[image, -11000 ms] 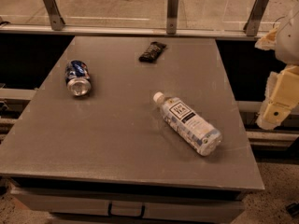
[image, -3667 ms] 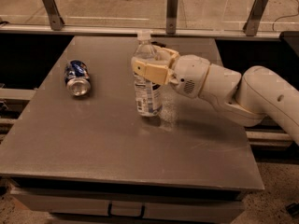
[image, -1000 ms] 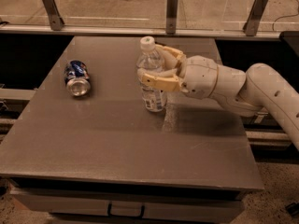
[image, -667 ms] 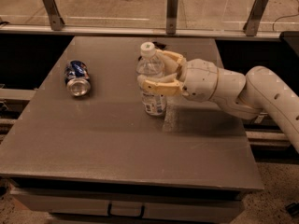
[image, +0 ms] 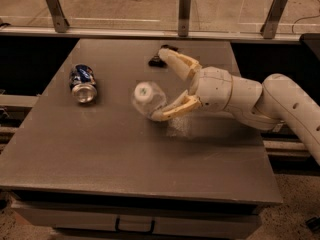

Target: Place blue plastic bottle upright

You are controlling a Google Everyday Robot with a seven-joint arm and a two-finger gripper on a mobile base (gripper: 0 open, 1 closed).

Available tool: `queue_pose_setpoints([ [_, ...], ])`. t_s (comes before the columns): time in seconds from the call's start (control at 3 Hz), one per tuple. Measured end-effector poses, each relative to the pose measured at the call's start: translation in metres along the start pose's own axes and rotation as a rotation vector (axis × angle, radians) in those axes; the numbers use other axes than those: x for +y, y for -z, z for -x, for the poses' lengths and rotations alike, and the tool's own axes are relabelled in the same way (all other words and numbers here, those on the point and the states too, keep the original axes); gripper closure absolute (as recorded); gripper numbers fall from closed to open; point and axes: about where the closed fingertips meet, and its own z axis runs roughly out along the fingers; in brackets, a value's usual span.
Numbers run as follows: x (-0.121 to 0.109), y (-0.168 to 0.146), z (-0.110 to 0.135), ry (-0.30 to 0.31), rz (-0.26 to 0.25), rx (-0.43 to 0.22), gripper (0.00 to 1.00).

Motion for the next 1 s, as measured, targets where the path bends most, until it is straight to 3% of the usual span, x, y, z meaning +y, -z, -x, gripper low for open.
queue_pose_setpoints([
  [0.67, -0.0007, -0.0006, -0.004, -0.004, -0.019, 0.012, 0.0],
  [1.0, 0.0007, 0.0052, -0.0045, -0.006, -0.055, 0.024, 0.0],
])
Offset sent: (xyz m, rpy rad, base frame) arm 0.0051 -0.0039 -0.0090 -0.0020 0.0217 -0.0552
